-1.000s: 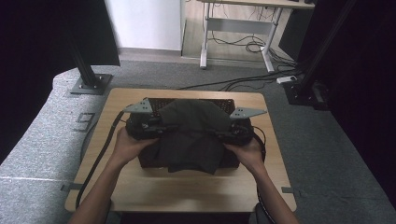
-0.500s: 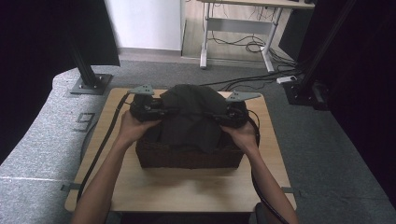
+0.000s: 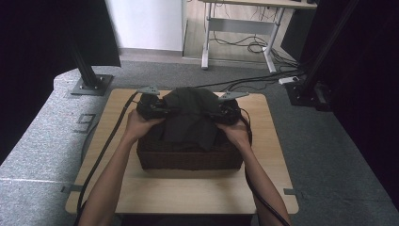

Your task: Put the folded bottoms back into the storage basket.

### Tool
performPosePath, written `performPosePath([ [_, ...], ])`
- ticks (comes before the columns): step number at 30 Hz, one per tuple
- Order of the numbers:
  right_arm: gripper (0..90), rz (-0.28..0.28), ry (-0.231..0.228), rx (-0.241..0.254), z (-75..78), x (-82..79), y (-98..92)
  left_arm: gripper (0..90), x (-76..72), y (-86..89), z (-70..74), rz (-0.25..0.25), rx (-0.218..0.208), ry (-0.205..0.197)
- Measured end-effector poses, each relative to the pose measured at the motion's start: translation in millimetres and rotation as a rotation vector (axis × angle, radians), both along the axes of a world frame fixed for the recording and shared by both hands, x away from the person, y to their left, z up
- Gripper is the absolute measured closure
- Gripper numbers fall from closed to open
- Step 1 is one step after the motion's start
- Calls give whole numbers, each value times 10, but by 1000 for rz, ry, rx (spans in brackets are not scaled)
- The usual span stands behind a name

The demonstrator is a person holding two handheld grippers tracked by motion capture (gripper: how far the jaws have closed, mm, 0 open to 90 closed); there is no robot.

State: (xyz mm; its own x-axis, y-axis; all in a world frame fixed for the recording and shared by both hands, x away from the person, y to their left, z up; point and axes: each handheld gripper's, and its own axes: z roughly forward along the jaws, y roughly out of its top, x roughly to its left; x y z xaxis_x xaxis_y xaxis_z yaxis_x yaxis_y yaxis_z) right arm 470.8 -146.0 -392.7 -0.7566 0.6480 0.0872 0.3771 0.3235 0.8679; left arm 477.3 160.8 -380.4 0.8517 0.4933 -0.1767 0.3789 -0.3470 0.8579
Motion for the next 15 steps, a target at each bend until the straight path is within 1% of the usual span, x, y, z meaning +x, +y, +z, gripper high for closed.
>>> performPosePath([
  [1, 634, 1, 12, -4, -48, 15, 15, 672, 9, 6, -73, 5, 12, 13],
  [3, 639, 3, 27, -5, -109, 30, 41, 672, 15, 28, -140, 7, 15, 28],
  [10, 642, 14, 84, -38, -294, 55, 166, 673, -4, 111, -330, 6, 30, 90],
  [13, 642, 16, 108, -57, -354, 44, 196, 673, -8, 98, -383, 0, 38, 111],
  [15, 641, 11, 125, -70, -381, 36, 183, 673, -1, 46, -420, -3, 39, 122],
])
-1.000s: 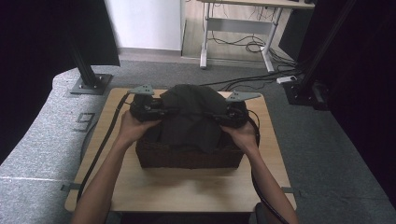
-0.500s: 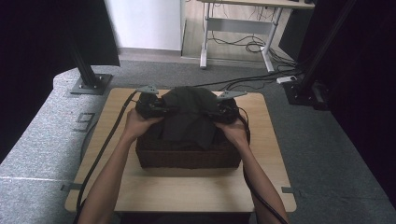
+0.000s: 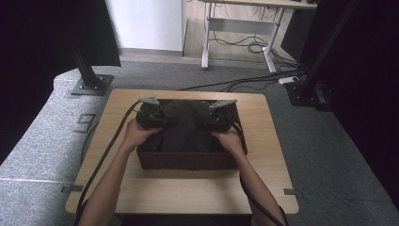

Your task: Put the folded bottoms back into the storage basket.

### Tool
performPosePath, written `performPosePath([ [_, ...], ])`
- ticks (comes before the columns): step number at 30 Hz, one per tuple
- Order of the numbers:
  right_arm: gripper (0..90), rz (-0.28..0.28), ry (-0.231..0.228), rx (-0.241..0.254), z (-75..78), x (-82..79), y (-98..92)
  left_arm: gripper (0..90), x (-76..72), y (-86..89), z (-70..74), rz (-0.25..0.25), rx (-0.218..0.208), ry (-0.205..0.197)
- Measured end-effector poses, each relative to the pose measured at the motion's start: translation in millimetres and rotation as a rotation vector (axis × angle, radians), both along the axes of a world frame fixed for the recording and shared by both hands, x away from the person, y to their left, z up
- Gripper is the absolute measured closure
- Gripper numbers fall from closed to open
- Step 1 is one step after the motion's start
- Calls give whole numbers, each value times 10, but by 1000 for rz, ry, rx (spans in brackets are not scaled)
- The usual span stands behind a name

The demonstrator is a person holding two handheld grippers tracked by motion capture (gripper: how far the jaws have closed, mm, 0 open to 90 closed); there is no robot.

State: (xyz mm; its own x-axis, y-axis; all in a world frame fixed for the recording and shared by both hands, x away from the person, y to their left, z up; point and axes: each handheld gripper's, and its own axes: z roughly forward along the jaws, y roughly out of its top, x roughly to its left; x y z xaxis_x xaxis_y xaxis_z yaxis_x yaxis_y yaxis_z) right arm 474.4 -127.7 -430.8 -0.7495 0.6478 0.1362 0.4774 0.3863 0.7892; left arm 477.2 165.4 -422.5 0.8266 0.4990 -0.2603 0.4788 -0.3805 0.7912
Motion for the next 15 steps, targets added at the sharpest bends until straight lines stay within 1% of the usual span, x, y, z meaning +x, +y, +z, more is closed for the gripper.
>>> performPosePath([
  [2, 641, -11, 14, -9, -15, -6, -44, 673, 15, -57, -26, -5, -1, 12],
  [4, 641, -25, 40, -18, -19, -7, -98, 672, 23, -135, -41, -10, 20, 28],
  [5, 641, -27, 47, -31, -19, -4, -120, 671, 30, -176, -55, -9, 40, 46],
  [6, 640, -31, 60, -50, -20, 3, -136, 670, 34, -198, -66, -4, 56, 55],
  [9, 637, -44, 93, -72, -49, 40, -124, 669, 53, -233, -99, 37, 128, 81],
  [10, 636, -47, 102, -79, -71, 62, -93, 666, 52, -230, -98, 44, 149, 82],
  [12, 625, -47, 110, -93, -96, 90, -32, 657, 46, -232, -100, 77, 198, 81],
  [13, 618, -50, 115, -99, -102, 102, -6, 652, 45, -232, -103, 97, 238, 82],
  [14, 606, -56, 120, -107, -110, 120, 29, 644, 48, -230, -111, 107, 256, 82],
  [15, 589, -61, 122, -112, -117, 134, 44, 631, 57, -230, -125, 133, 291, 89],
])
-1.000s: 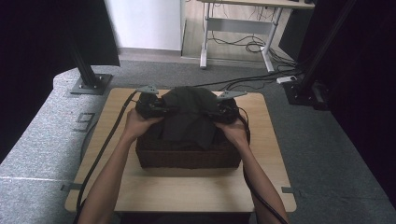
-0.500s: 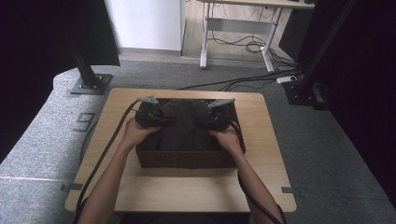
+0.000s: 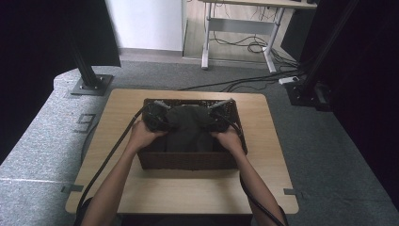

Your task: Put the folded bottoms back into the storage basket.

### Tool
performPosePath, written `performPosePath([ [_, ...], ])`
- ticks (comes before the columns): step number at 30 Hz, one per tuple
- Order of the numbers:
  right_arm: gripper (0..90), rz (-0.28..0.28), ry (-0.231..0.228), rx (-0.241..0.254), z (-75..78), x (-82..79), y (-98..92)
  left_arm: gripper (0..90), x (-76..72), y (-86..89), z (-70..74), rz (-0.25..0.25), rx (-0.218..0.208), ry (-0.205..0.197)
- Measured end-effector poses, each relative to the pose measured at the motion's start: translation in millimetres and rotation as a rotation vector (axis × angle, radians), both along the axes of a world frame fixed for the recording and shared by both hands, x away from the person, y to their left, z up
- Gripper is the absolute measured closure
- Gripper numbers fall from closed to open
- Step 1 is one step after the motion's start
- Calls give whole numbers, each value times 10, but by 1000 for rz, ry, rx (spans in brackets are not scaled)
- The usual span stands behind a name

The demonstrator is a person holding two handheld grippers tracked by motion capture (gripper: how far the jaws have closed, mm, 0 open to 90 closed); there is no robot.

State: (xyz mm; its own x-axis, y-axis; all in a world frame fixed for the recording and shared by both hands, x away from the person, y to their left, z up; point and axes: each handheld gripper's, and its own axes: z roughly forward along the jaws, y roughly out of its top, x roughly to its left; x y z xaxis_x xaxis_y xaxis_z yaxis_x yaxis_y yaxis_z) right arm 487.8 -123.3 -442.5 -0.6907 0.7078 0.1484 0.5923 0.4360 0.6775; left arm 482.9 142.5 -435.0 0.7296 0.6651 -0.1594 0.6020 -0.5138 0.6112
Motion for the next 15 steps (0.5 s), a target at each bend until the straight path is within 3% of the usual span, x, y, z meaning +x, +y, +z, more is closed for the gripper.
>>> performPosePath([
  [3, 486, -53, 19, -31, -28, 41, 0, 570, 13, -3, -9, 53, 53, -4],
  [6, 379, -107, 21, -79, -62, 64, -82, 504, 3, 4, 19, 122, 104, -44],
  [10, 308, -208, -27, -97, -27, 86, -276, 404, 3, 53, 56, 146, 110, -64],
  [15, 255, -183, -89, -64, 131, 22, -315, 318, -48, 95, 135, 140, 108, -112],
])
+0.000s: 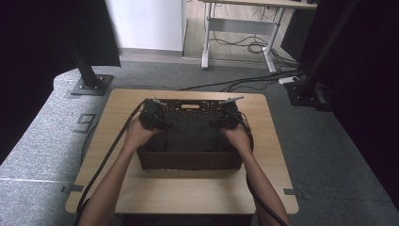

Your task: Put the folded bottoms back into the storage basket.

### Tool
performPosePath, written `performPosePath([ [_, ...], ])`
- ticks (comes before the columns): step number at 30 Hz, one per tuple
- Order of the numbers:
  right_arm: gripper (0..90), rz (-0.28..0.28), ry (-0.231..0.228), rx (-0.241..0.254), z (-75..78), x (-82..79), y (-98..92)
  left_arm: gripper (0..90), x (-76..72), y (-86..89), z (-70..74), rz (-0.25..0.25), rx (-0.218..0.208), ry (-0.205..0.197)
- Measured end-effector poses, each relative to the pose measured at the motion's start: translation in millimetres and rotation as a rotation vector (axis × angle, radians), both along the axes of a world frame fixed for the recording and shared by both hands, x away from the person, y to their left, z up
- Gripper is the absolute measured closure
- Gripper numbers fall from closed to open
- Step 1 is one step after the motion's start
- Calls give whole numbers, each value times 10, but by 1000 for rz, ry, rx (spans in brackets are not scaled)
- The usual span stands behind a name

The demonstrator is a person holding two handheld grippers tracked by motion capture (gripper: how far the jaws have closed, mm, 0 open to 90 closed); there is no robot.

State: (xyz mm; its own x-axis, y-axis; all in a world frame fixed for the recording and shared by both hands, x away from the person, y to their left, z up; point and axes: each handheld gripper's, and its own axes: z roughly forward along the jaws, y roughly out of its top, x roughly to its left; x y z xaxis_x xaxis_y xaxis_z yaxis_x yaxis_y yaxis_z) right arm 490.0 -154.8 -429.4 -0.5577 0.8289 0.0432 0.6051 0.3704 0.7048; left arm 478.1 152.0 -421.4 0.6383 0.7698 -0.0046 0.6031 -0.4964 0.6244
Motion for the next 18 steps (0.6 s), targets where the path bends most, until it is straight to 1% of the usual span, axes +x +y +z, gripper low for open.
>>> performPosePath([
  [3, 207, 23, -13, 9, 33, -32, 8, 262, -41, 4, 24, -17, 1, -20],
  [5, 201, 40, -15, 11, 34, -51, 13, 215, -73, 11, 40, -25, 7, -32],
  [7, 161, 57, -30, 17, 30, -86, 14, 194, -95, 26, 52, -33, 1, -35],
  [9, 132, 67, -33, 22, 29, -114, 11, 143, -120, 43, 68, -39, -6, -39],
  [10, 131, 73, -38, 24, 32, -130, 10, 145, -131, 53, 74, -41, -10, -44],
  [11, 128, 76, -42, 26, 36, -143, 10, 144, -146, 68, 82, -47, -24, -45],
  [13, 120, 82, -51, 27, 45, -162, 7, 137, -153, 79, 87, -49, -28, -47],
  [14, 86, 92, -62, 30, 62, -192, 0, 122, -183, 99, 91, -50, -38, -59],
  [16, 54, 98, -67, 27, 73, -215, -6, 103, -214, 108, 84, -52, -25, -72],
  [18, 46, 108, -73, 25, 82, -242, -16, 64, -239, 113, 78, -59, -6, -84],
])
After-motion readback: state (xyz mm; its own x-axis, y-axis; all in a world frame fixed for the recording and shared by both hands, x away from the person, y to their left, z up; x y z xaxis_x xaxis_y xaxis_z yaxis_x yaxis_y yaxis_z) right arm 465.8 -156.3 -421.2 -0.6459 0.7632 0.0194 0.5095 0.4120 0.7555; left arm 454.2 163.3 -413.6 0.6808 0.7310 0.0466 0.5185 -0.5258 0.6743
